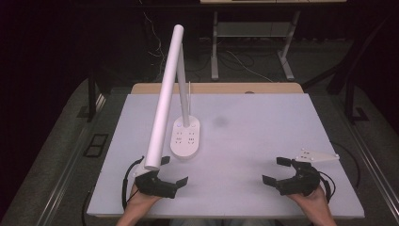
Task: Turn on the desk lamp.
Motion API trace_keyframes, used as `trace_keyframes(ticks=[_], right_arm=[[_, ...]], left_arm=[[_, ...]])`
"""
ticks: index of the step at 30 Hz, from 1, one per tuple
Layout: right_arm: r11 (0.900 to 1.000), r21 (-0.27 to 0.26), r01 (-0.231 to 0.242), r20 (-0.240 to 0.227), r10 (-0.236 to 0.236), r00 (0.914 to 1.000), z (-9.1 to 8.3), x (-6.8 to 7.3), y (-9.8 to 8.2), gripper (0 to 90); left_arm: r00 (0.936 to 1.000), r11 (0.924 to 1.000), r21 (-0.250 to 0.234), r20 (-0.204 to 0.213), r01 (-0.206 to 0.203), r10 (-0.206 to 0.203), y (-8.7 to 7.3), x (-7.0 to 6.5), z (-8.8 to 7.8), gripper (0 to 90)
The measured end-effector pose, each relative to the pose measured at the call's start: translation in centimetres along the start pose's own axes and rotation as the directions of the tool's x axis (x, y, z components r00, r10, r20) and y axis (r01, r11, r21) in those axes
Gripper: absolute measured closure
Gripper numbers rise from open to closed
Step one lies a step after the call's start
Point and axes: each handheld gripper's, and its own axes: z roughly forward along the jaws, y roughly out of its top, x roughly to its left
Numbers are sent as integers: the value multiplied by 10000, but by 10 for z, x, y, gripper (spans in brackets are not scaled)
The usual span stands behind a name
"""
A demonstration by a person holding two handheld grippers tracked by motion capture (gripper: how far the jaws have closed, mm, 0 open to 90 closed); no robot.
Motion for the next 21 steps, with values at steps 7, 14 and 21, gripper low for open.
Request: trace_keyframes(ticks=[7, 14, 21], right_arm=[[10000, 44, 32, -8, -32, 10000, 0, 0, 0, 5], [10000, 90, 29, -20, -28, 10000, 0, 0, -1, 5], [9998, 181, -73, -8, 73, 10000, -1, -1, -1, 5]], left_arm=[[10000, 10000, -21, -6, 41, -41, 0, 0, -1, 0], [10000, 10000, -13, 26, 47, -47, 0, 0, -1, 0], [10000, 10000, 4, 77, 27, -27, 0, -1, 0, 0]])
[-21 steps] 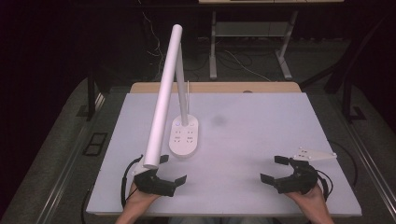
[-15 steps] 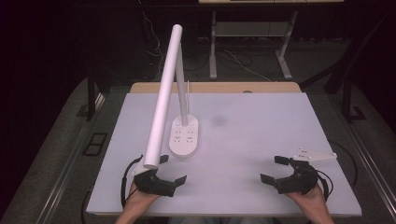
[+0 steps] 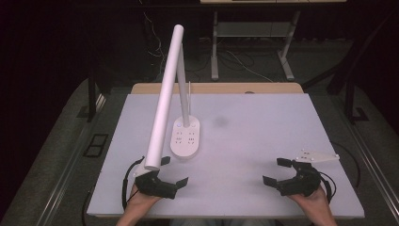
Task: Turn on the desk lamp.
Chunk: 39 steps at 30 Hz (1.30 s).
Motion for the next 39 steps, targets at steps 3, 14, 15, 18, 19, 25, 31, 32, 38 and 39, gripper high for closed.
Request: trace_keyframes(ticks=[3, 14, 15, 18, 19, 25, 31, 32, 38, 39], right_arm=[[10000, -10, 69, 14, -69, 10000, 0, 0, 0, 5], [9994, 322, 129, -47, -128, 9999, 3, 4, 7, 5], [9993, 345, 124, -87, -122, 9999, 3, 5, 10, 5], [9990, 442, 94, -93, -90, 9999, 3, 5, 13, 5], [9989, 449, 128, -111, -123, 9999, 3, 5, 14, 5], [9986, 486, 199, -166, -191, 9997, 3, 4, 24, 5], [9978, 555, 375, -228, -363, 9991, 4, 4, 36, 5], [9976, 591, 359, -238, -346, 9991, 4, 4, 37, 5], [9965, 667, 500, -282, -482, 9984, 7, 3, 48, 5], [9964, 662, 527, -290, -509, 9983, 8, 3, 50, 5]], left_arm=[[10000, 10000, -16, 14, 3, -3, 0, 0, 0, 0], [10000, 10000, -11, 43, 31, -31, 0, 0, 0, 0], [10000, 10000, 7, 49, 15, -15, 0, 0, 0, 0], [10000, 10000, 14, 60, 42, -42, 0, 0, 0, 0], [10000, 10000, 14, 60, 42, -42, 0, 0, 0, 0], [10000, 10000, 49, 63, 51, -52, 0, 0, 0, 0], [10000, 10000, 39, 54, 57, -57, 0, 1, 0, 0], [10000, 10000, 50, 57, 40, -41, 0, 1, 1, 0], [10000, 10000, 83, 77, 41, -41, 0, 1, 1, 0], [10000, 10000, 71, 80, 46, -47, 0, 0, 1, 0]])
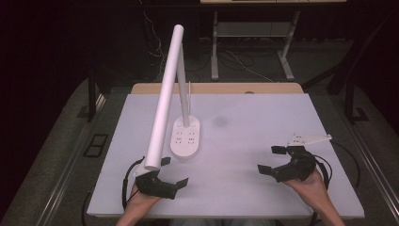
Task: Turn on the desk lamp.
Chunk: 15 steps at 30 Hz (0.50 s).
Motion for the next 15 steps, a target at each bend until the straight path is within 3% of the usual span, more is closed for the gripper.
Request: trace_keyframes(ticks=[15], right_arm=[[9995, 191, 254, -48, -253, 9997, 8, -2, 27, 5]], left_arm=[[10000, 10000, 67, 58, -56, 56, 0, 0, 1, 0]])
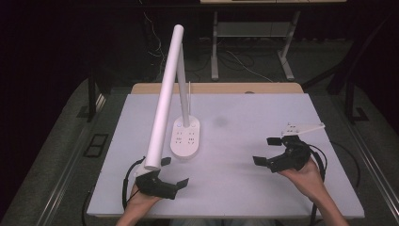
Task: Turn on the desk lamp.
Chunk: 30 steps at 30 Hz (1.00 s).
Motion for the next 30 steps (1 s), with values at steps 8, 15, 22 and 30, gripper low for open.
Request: trace_keyframes(ticks=[8, 15, 22, 30], right_arm=[[10000, -15, 91, -83, -92, 9999, 5, -2, 17, 5], [9999, 75, 133, -86, -132, 9999, 13, -6, 27, 5], [9998, 190, 68, -101, -66, 9999, 27, -10, 42, 5], [9990, 413, 195, -73, -192, 9998, 44, -8, 56, 5]], left_arm=[[10000, 10000, 16, -1, -54, 54, 0, 1, 0, 0], [10000, 10000, 10, 26, -19, 19, 0, 0, 0, 0], [10000, 10000, 14, 45, -44, 44, 0, 0, 0, 0], [10000, 10000, 14, 78, -42, 41, 0, 1, 0, 0]])
